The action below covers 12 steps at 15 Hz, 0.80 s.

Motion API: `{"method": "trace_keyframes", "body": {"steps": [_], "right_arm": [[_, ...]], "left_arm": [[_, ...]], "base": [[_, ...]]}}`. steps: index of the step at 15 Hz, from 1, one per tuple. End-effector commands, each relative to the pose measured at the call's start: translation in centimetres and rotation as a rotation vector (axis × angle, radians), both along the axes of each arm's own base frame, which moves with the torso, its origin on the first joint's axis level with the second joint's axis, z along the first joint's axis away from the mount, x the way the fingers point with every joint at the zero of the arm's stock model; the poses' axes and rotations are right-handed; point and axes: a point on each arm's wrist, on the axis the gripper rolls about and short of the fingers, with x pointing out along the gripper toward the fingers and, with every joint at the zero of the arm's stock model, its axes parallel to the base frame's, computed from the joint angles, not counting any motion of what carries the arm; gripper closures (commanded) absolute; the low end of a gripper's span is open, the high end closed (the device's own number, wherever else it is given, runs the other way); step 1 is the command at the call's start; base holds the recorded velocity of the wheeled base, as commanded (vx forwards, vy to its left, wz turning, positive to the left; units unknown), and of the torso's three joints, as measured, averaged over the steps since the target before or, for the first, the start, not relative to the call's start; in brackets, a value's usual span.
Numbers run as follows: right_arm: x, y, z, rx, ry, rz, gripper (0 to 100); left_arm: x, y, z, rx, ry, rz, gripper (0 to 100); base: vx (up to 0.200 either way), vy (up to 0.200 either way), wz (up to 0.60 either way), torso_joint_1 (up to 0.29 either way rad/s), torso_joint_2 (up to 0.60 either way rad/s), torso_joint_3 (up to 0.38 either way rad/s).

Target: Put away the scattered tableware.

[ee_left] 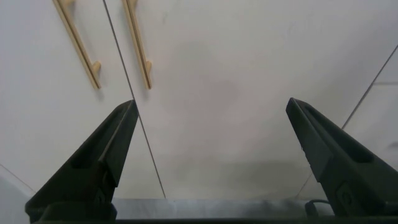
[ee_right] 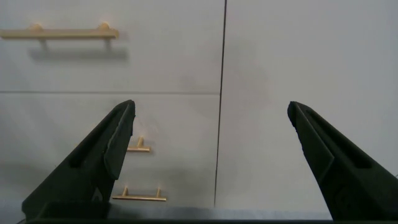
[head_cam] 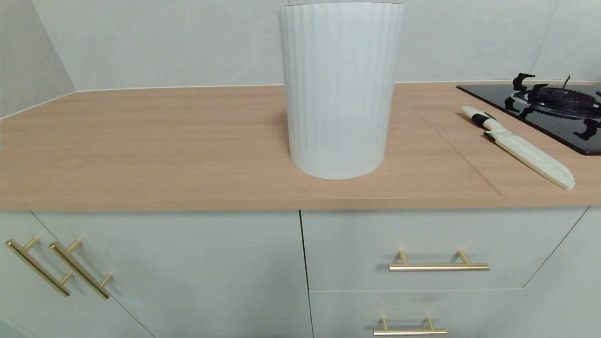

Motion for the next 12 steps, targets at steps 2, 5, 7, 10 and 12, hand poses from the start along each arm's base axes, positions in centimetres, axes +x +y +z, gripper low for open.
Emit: {"method": "trace_keyframes", "body": {"steps": [2, 5, 7, 10, 12], "right_arm": [[0.01, 0.00, 0.01, 0.000, 0.001, 0.002, 0], [0.01, 0.00, 0.01, 0.000, 0.001, 0.000, 0], [0.01, 0.00, 0.01, 0.000, 0.001, 0.000, 0], [0.01, 0.00, 0.01, 0.000, 0.001, 0.002, 0], [0.01, 0.00, 0.01, 0.000, 0.001, 0.002, 0]], "left_arm": [[0.00, 0.00, 0.00, 0.001, 0.000, 0.001, 0], [0.00, 0.00, 0.00, 0.001, 0.000, 0.001, 0], [0.00, 0.00, 0.00, -0.001, 0.000, 0.001, 0], [0.00, 0.00, 0.00, -0.001, 0.000, 0.001, 0], [0.00, 0.00, 0.00, 0.001, 0.000, 0.001, 0]], "base": [[0.000, 0.000, 0.00, 0.134, -0.50, -0.303], [0.000, 0.000, 0.00, 0.146, -0.49, -0.294], [0.000, 0.000, 0.00, 0.168, -0.47, -0.300], [0.000, 0.000, 0.00, 0.181, -0.46, -0.289], [0.000, 0.000, 0.00, 0.200, -0.46, -0.283]]}}
